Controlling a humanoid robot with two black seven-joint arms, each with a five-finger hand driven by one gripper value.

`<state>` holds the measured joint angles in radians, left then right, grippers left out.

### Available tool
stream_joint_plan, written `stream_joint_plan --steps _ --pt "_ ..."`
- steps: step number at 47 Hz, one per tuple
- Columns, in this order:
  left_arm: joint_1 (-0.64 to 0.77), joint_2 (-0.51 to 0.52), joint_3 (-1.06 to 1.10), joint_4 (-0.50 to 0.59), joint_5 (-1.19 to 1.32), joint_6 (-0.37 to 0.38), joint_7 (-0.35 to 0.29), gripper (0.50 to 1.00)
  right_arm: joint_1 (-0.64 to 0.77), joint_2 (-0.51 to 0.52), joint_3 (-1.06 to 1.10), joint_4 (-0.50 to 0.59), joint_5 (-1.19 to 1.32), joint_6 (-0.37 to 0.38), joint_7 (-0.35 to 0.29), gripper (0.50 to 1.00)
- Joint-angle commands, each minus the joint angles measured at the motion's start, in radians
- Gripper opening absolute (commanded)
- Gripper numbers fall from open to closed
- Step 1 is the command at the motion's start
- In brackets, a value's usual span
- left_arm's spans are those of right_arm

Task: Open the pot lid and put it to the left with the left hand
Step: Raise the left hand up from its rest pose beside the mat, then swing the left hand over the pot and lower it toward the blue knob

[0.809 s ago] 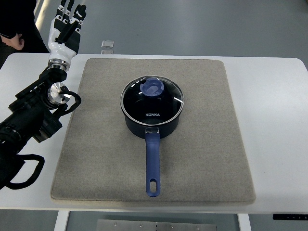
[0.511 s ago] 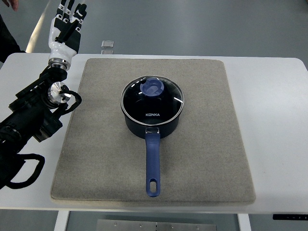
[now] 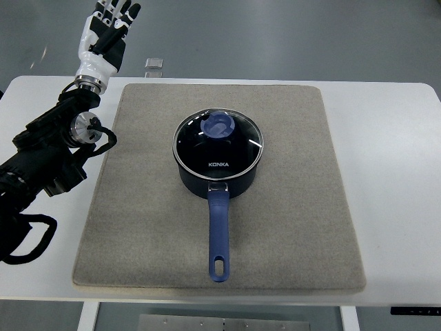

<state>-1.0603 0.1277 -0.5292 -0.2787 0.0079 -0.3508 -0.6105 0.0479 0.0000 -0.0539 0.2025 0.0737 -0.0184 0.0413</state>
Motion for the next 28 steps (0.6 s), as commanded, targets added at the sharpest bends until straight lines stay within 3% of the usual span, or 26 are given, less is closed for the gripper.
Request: stream_joint_plan --steps 1,6,13,28 --pt "-0.059 0.03 0.127 0.0 0.003 -0.002 0.0 0.99 0.0 0.0 0.0 0.0 0.0 0.0 0.0 0.915" --pt "-0.136 0.059 0.27 0.0 0.017 -0.014 0.0 0.99 0.001 0.0 0.0 0.0 0.0 0.0 0.0 0.915" --pt "-0.236 0.075 0.432 0.001 0.09 -0.099 0.0 0.99 0.0 0.0 0.0 0.0 0.0 0.0 -0.001 0.915" --pt "-0.337 0.073 0.607 0.001 0.4 -0.106 0.0 0.99 0.0 0.0 0.0 0.0 0.0 0.0 0.0 0.915"
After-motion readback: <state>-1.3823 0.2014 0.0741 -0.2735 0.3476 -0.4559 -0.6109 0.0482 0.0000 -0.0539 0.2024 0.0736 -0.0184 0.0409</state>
